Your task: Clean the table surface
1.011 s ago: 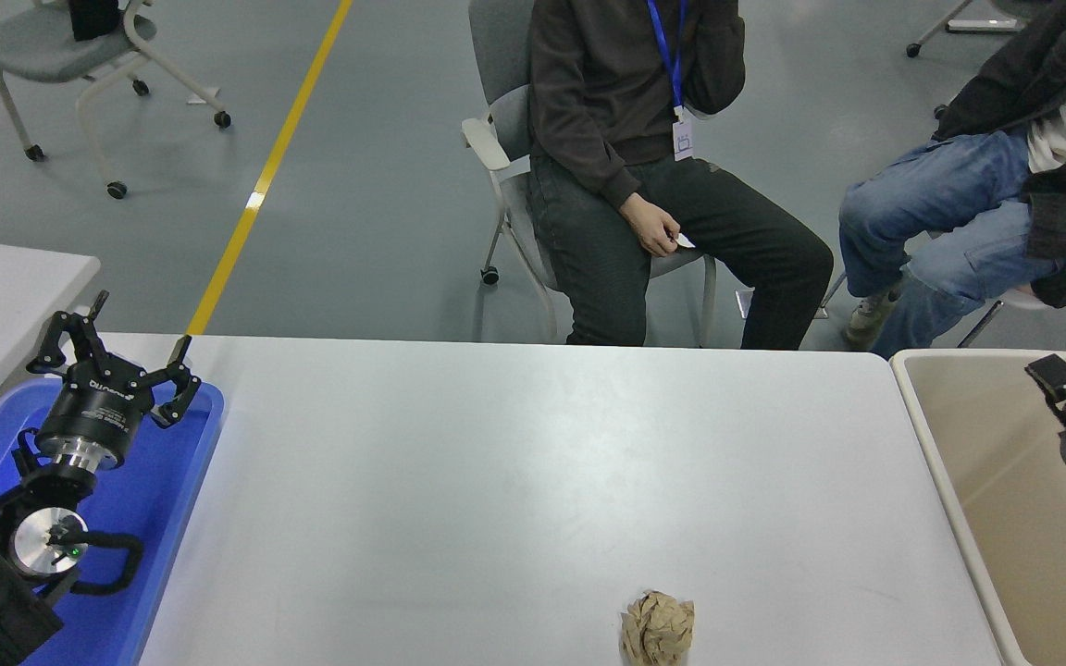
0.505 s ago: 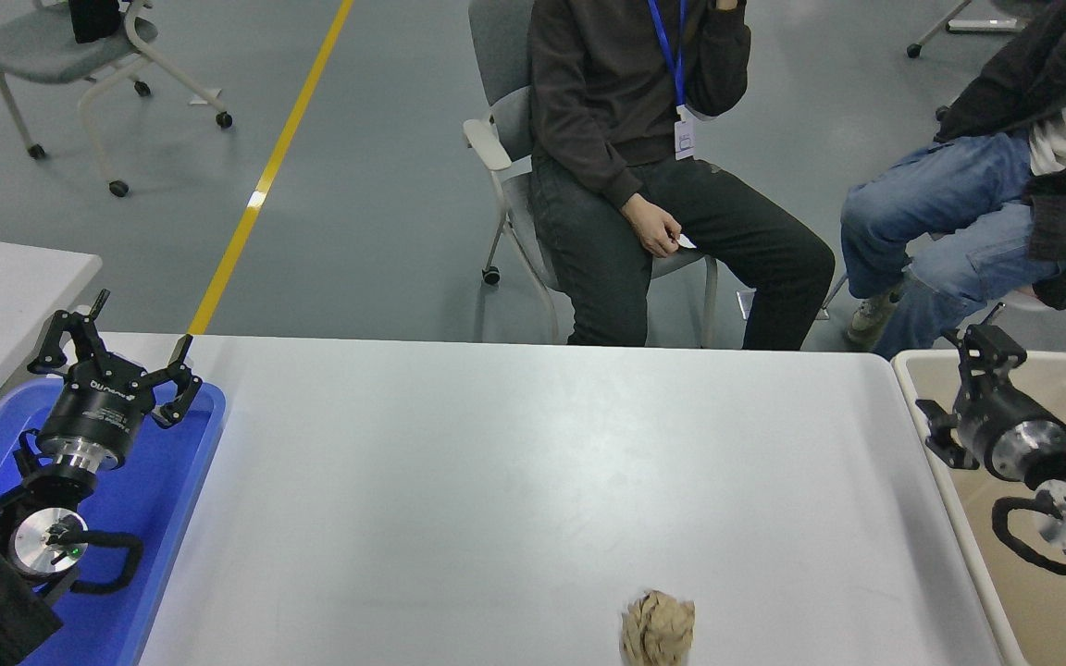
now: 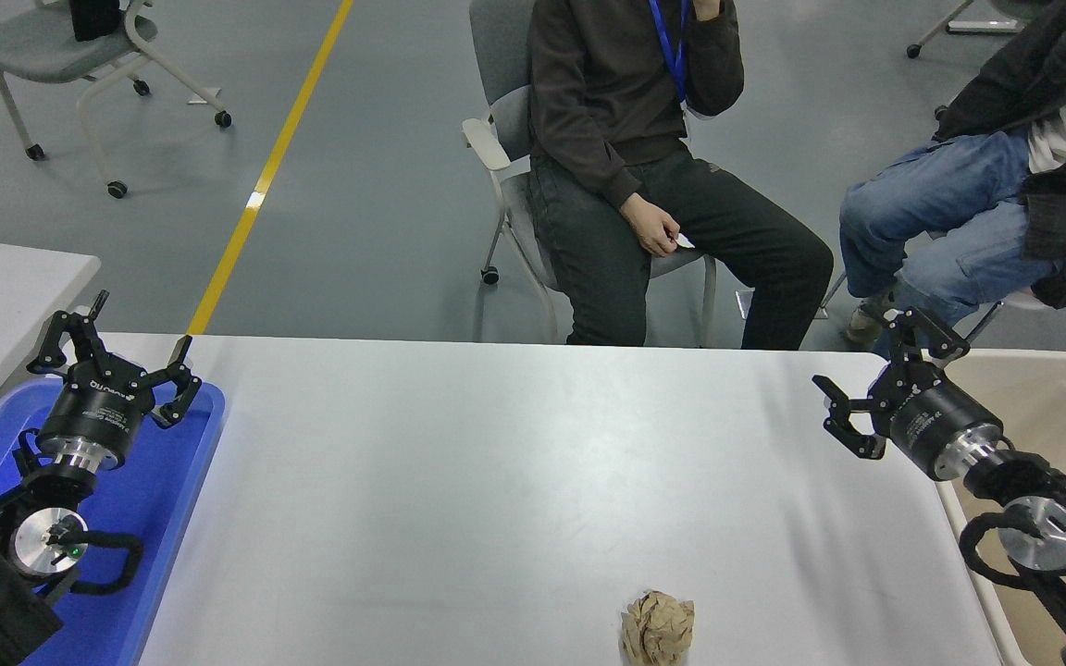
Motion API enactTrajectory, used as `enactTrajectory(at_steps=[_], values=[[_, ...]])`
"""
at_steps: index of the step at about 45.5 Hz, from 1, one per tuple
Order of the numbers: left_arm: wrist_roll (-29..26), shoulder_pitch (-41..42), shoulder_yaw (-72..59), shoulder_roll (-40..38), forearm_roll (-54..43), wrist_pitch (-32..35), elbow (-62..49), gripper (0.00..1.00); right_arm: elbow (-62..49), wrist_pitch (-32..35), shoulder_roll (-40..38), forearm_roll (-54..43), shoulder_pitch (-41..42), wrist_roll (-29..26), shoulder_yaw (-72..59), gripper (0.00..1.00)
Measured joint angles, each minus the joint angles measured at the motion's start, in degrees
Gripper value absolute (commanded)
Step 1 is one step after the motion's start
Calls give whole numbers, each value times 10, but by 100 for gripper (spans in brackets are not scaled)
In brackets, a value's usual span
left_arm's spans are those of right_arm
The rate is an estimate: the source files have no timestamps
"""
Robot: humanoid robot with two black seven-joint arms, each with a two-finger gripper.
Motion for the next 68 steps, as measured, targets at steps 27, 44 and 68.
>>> enactTrajectory(at_steps=[27,44,68], values=[[0,0,0,0,0,0,0,100,-196,18,88,-40,70,115,-8,98],[0,0,0,0,0,0,0,100,-223,9,88,-39,93,126,-54,98],[0,0,0,0,0,0,0,100,-143,6,-10,-44,130,126,-213,98]])
